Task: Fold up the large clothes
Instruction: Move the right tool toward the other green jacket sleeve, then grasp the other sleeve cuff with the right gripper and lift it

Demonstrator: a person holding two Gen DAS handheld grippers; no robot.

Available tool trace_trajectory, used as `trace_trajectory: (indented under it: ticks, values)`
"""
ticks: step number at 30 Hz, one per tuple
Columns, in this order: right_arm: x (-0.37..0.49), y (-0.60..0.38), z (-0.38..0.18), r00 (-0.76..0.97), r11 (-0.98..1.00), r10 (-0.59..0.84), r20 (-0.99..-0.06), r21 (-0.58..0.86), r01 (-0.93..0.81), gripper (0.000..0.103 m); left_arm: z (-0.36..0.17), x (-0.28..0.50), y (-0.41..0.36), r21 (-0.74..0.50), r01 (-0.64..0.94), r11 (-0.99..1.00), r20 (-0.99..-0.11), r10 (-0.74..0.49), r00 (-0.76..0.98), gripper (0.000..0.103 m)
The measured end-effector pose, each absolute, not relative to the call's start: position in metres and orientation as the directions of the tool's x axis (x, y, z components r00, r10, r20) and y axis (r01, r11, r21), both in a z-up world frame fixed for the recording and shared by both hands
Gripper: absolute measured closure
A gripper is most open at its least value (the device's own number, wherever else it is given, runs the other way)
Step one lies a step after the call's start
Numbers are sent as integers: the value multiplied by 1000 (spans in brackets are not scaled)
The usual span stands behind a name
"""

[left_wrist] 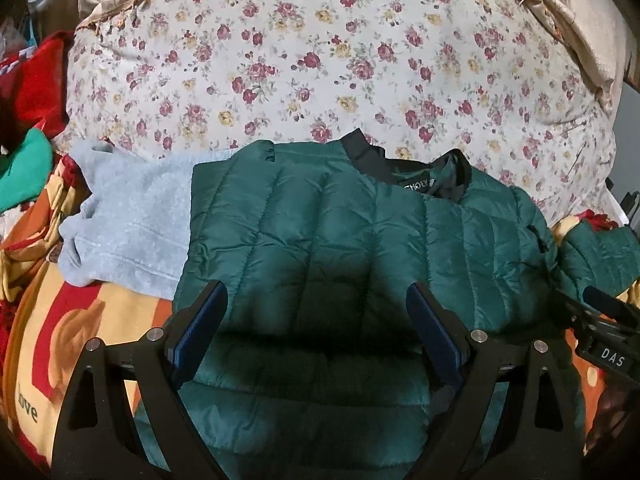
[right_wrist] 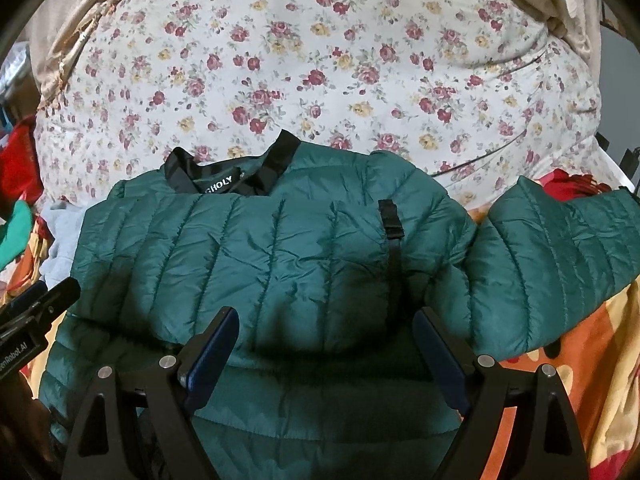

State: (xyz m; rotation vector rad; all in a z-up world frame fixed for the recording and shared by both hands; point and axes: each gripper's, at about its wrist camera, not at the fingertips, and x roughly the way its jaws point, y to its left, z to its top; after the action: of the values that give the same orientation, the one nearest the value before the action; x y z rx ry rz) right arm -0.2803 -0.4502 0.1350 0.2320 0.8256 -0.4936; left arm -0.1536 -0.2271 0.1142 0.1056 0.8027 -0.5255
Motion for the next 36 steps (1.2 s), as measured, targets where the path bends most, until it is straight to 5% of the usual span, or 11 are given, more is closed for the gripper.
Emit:
trace_trajectory:
  ticks: [20, 36]
  values:
    - [-289, -490, 142, 558, 831, -400, -727, -31, 555, 16, 109, -148, -229, -110, 486, 867, -720, -407, 562, 12]
    - [-387, -655, 156, 357, 558, -626, -693, -79, 826, 16, 106, -144, -227, -144, 476, 868, -737, -415, 533, 12]
